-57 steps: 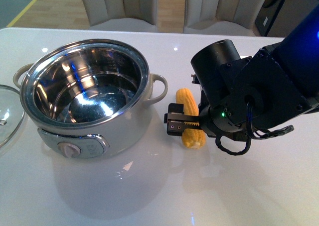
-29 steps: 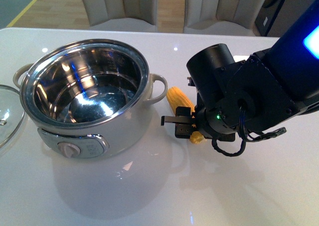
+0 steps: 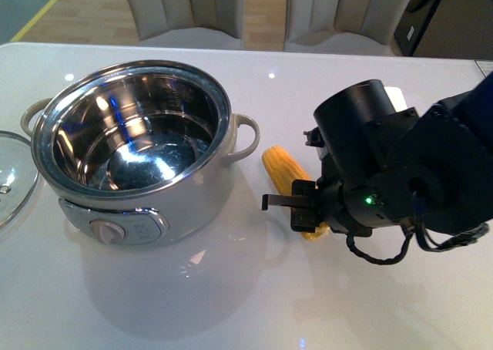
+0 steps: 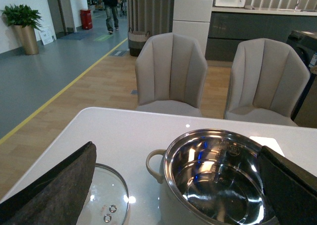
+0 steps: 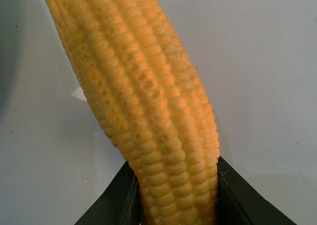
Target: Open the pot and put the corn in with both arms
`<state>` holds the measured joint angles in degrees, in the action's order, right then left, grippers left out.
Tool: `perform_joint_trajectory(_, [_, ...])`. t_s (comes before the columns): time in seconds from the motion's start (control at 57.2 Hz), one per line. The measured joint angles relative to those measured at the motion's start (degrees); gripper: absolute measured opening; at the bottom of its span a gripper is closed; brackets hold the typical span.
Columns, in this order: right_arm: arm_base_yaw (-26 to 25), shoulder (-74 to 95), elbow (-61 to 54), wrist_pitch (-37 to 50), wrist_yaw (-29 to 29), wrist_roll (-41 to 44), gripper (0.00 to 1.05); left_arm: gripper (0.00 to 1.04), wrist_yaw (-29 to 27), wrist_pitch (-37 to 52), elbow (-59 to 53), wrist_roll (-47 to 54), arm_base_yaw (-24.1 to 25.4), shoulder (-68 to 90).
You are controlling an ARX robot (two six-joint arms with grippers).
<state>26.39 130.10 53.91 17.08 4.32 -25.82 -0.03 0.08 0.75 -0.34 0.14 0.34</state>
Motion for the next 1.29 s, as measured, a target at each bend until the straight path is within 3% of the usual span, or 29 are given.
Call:
perform_joint_trajectory(0.314, [-4.3, -13.4, -3.8, 0.4, -7.1, -5.8, 0.27, 0.98, 0.0, 0.0, 0.0, 0.0, 0.0, 0.0])
perform_joint_trajectory(0.524, [-4.5, -19.0, -1.7, -2.4, -10.0, -10.6, 0.26, 0.98, 0.0, 0.0, 0.0, 0.0, 0.0, 0.0])
perform_joint_trajectory(1.293, [5.9, -15.5, 13.1, -8.7, -12.5, -21.3, 0.23, 0.98, 0.0, 0.0, 0.0, 0.0, 0.0, 0.0])
